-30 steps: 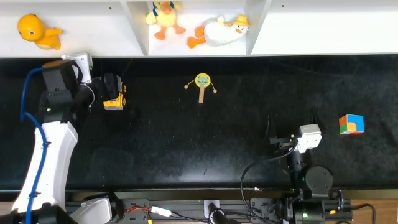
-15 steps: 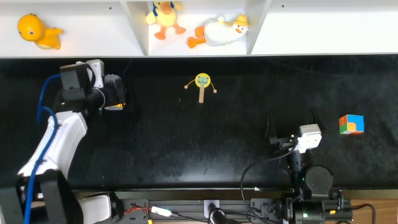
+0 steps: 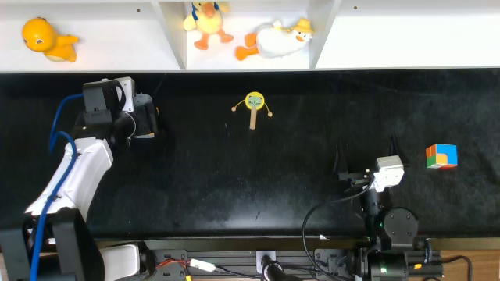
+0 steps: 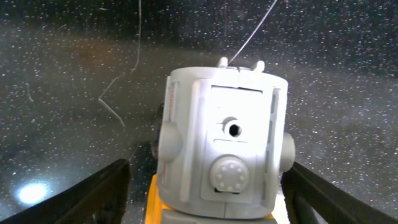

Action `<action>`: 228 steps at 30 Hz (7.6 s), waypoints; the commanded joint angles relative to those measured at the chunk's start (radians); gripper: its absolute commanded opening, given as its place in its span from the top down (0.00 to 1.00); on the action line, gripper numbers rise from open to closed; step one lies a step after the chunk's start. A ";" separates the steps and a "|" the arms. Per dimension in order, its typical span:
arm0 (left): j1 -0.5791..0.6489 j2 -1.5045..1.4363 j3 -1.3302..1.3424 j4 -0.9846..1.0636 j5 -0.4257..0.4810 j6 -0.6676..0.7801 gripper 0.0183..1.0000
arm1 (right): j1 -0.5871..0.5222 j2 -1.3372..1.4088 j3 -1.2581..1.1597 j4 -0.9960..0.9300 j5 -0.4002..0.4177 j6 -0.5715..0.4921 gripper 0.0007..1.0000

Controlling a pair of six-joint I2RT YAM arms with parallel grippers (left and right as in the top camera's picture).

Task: Store Toys

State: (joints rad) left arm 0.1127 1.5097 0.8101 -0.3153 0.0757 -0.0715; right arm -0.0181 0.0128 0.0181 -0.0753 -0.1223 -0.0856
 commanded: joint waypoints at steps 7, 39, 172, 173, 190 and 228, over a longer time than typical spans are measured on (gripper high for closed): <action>-0.003 0.005 -0.007 -0.004 -0.052 0.045 0.24 | -0.002 -0.009 -0.013 0.005 0.011 0.004 0.00; -0.003 0.047 -0.006 0.046 -0.018 0.048 0.49 | -0.002 -0.009 -0.013 0.005 0.011 0.004 0.01; 0.003 -0.098 0.233 0.107 -0.024 0.119 0.00 | -0.002 -0.009 -0.013 0.005 0.011 0.004 0.00; 0.001 -0.116 0.233 0.077 -0.024 0.116 0.00 | -0.002 -0.009 -0.013 0.005 0.011 0.004 0.00; -0.100 -0.401 0.122 -0.198 -0.148 0.014 0.00 | -0.002 -0.009 -0.013 0.005 0.011 0.004 0.00; -0.019 -0.919 -0.262 -0.188 -0.284 -0.098 0.00 | -0.002 -0.009 -0.013 0.005 0.011 0.004 0.00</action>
State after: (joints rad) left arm 0.0620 0.6910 0.6380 -0.5163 -0.1894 -0.0952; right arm -0.0185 0.0128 0.0181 -0.0746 -0.1223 -0.0860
